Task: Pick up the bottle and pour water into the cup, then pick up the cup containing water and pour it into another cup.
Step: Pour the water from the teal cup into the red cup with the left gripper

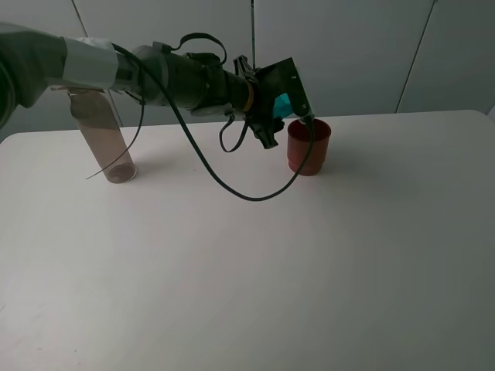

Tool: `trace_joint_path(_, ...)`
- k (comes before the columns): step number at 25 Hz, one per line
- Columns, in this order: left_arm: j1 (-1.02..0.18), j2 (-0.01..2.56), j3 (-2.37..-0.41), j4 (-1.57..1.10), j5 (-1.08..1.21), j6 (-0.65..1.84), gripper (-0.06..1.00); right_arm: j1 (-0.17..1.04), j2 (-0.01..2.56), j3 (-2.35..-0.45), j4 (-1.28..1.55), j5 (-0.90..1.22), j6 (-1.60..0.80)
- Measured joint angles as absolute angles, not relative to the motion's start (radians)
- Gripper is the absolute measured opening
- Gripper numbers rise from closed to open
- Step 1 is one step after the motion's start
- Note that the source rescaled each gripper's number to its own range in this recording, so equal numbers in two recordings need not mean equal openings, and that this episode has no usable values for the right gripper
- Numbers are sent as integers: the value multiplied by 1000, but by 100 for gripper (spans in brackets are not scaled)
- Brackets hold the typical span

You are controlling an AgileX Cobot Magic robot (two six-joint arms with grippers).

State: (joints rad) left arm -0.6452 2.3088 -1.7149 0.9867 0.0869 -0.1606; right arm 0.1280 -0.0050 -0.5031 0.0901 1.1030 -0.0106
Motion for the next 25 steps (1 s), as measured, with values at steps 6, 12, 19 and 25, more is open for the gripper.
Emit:
trace_joint_path(6, -647, 2309, -1717, 991, 97, -130, 14, 128, -5, -503, 90, 1103, -11)
trace_joint_path(12, -647, 2313, -1737, 993, 126, -110, 14, 128, -5, -503, 90, 1103, -11)
trace_joint_path(19, -647, 2314, -1760, 1009, 133, -79, 14, 128, -5, -503, 90, 1103, -11)
trace_joint_path(25, -647, 2314, -1764, 1034, 146, -66, 14, 128, -5, -503, 90, 1103, -11)
